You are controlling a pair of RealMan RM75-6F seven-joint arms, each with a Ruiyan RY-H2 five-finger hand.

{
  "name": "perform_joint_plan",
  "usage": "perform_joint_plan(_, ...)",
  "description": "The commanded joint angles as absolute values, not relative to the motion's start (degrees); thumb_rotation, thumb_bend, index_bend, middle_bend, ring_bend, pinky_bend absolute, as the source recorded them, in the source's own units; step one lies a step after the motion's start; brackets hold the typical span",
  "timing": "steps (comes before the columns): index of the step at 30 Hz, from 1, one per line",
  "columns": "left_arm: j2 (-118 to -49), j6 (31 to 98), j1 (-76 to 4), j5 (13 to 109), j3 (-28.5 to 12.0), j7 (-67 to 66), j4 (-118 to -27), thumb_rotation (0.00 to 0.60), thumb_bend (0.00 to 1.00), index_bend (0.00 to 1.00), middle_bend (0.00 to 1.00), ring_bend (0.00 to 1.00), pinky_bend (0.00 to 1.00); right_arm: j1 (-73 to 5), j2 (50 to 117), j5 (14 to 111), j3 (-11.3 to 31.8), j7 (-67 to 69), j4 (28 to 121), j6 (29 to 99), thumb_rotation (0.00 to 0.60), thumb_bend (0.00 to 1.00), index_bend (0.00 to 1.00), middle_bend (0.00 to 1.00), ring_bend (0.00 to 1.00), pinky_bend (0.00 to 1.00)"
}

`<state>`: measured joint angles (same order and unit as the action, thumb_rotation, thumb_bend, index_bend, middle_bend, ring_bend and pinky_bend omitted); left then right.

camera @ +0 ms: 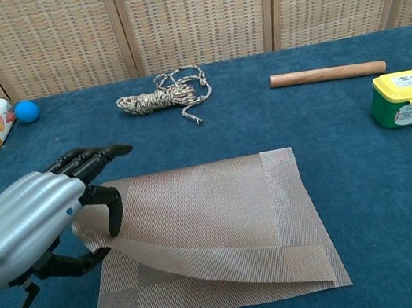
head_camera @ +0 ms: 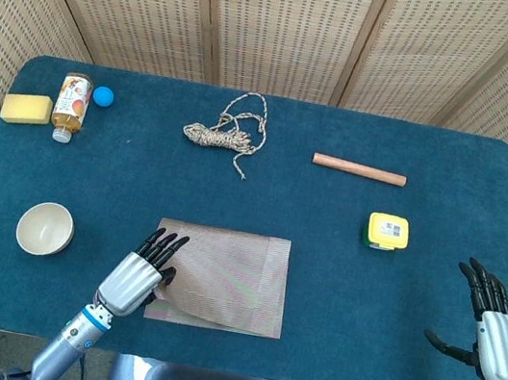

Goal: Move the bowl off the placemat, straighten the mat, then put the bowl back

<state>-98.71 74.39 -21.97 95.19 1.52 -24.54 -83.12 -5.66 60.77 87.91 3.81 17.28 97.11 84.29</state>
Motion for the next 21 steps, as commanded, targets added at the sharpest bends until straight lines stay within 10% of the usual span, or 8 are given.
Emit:
perform_joint_plan(1,-96.68,74.77,-22.50,94.48,-0.31,-24.69,-85.84,0.600,0.46,0.69,0.00,0.00,0.00,-5.69,60.83,87.88,3.77,16.98,97.15,84.19,0.600,0.15,0.00,0.00,0.00,0.00)
perform_joint_plan(21,-90.89,63.73,-33.61,76.44,-18.32,-27.80,-87.25,0.600,0.46,0.69,0.00,0.00,0.00,-6.68,62.66,85.29,4.21,11.44,96.85,81.71,0.600,0.15,0.00,0.00,0.00,0.00)
